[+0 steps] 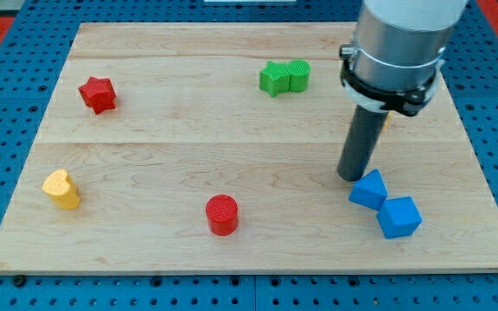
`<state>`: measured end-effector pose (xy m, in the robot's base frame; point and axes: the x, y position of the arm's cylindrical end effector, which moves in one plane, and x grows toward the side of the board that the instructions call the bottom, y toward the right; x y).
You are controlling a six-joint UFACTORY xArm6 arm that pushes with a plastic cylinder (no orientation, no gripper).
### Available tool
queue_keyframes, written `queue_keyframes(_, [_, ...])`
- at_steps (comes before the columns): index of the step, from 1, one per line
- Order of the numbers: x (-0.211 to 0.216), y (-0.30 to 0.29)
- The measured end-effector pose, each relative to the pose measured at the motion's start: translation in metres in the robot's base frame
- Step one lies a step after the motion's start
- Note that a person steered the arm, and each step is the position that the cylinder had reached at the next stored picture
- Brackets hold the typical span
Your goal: Push the blue cube to the bottom of the blue triangle
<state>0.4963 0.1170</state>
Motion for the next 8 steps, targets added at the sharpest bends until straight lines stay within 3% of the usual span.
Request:
queue_keyframes(2, [0.027,0.037])
queue_keyframes(3, [0.032,0.02])
queue_keyframes(4, [0.002,0.031])
queue_keyframes(5, [-0.003,0.122])
queue_keyframes(6, [0.051,0.194])
queue_keyframes(7, [0.114,0.174])
queue_keyframes(8, [0.121,0.146])
